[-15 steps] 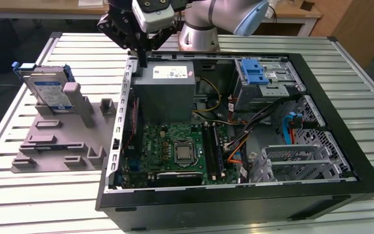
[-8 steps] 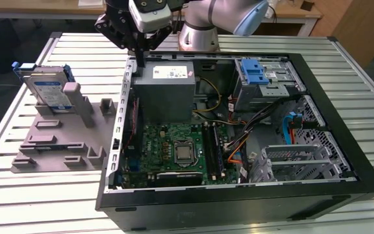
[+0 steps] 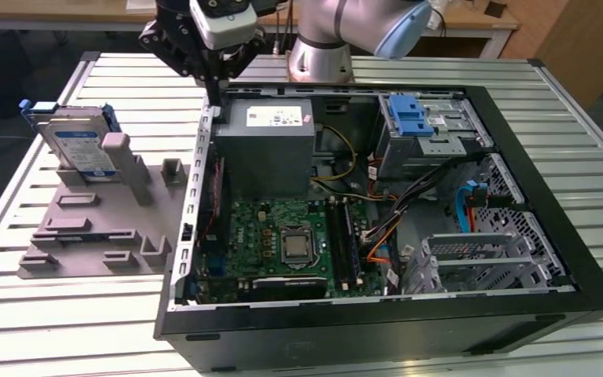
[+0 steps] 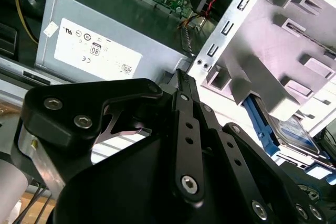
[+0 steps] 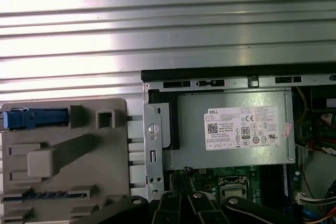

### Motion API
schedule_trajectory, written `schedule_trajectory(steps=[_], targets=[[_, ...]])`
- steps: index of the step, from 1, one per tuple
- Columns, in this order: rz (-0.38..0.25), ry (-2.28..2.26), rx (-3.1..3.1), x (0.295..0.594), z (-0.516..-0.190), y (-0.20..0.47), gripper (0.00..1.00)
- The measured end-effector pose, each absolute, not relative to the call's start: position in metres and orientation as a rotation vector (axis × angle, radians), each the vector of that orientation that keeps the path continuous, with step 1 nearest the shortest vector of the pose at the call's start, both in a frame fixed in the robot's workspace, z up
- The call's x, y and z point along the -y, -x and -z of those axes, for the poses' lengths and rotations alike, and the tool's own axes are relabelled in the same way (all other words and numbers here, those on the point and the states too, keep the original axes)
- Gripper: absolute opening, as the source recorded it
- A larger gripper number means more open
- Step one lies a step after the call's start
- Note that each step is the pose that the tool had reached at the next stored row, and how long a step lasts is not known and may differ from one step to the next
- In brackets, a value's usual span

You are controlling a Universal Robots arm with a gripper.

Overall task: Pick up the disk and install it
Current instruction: 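Reach for the disk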

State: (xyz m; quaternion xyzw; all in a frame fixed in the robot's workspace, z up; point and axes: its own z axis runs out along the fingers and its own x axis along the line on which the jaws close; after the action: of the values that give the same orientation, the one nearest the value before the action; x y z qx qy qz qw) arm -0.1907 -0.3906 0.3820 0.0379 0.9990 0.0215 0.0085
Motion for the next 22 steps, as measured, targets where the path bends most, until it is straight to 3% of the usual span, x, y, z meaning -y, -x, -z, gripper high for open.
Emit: schedule_trajectory(steps=[22], targets=[[-0.067, -0.119, -3.122, 0.384, -0.381, 0.209, 0.11]])
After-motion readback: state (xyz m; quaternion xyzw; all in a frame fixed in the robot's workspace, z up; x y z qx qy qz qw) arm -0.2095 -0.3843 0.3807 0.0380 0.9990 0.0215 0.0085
